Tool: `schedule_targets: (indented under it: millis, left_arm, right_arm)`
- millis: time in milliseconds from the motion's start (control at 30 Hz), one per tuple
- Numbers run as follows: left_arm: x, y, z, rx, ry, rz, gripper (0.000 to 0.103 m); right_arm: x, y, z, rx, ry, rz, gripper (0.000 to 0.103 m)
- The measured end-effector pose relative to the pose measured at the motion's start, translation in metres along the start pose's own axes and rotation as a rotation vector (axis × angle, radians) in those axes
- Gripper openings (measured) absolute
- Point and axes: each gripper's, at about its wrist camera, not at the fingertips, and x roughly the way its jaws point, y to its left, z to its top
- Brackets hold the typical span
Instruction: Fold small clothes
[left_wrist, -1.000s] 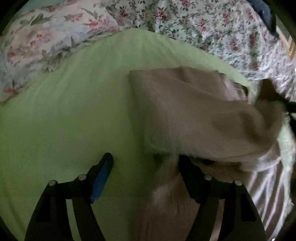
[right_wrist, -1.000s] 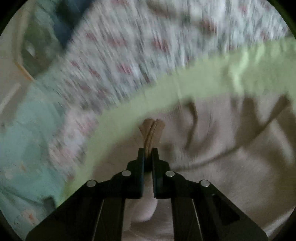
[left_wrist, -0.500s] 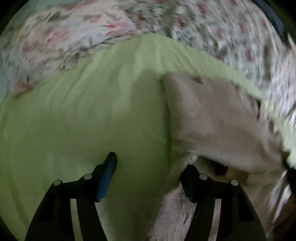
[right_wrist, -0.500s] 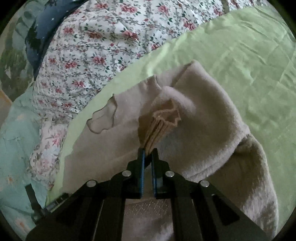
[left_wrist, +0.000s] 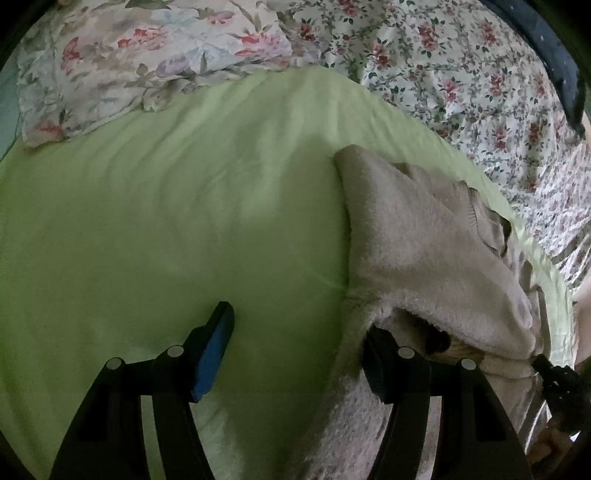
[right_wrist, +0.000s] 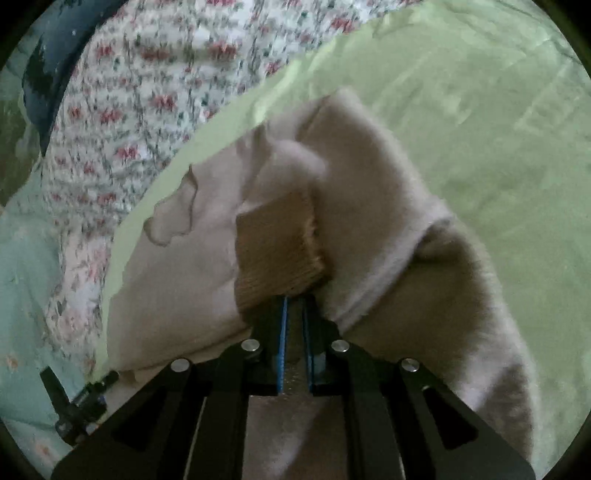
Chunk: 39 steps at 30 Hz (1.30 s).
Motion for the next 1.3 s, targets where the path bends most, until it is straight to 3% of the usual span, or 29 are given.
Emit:
schedule_targets:
  millis: [200,267,333,367,467,533,633,700,833,1000,1100,1300]
  left_arm:
    - [0.001,0.003,0.003,-0.019,0.01,-0.016,0.066]
    - [0.002,0.005,0.003,-0.027,0.016,-0.028,0.066]
    - [0.0,0.002,0.003,-0.01,0.028,-0.024,0.066]
    - [-0.002,0.001,0.002,-0.002,0.036,-0.023,0.066]
    - [-0.018,-0.001,-0.004,0.056,0.049,-0.044,0.065]
    - [-0.036,0.002,-0.014,0.112,0.044,-0.08,0.066]
    - [-0.066,0.008,-0.041,0.202,0.063,-0.148,0.071]
    - [-0.081,0.014,-0.06,0.25,0.077,-0.169,0.071]
    - [-0.108,0.032,-0.106,0.292,0.126,-0.225,0.074]
    - [-0.125,0.05,-0.162,0.255,0.226,-0.323,0.074]
    - [-0.138,0.051,-0.193,0.257,0.218,-0.35,0.078]
    - [-0.148,0.051,-0.234,0.239,0.258,-0.464,0.08]
  right_arm:
    - [-0.015,0.006,0.016,-0.013,-0.089,0.032,0.016]
    - [-0.008,0.014,0.017,-0.038,-0.063,0.058,0.016]
    - [0.01,0.017,0.015,-0.058,0.028,0.069,0.017]
    - [0.018,0.015,0.013,-0.053,0.075,0.036,0.017]
    - [0.006,0.004,0.009,0.003,0.066,0.041,0.017]
    - [-0.017,0.005,0.002,-0.017,0.04,0.022,0.024]
    - [-0.055,0.005,-0.016,-0.058,0.027,0.08,0.045]
    - [-0.082,0.004,-0.033,-0.11,0.027,0.086,0.048]
    - [-0.126,-0.013,-0.07,-0.131,0.076,0.114,0.049]
    - [-0.179,-0.043,-0.114,-0.119,0.069,0.13,0.049]
    - [-0.205,-0.066,-0.14,-0.111,0.082,0.121,0.049]
    - [-0.206,-0.092,-0.175,-0.108,0.213,0.163,0.05]
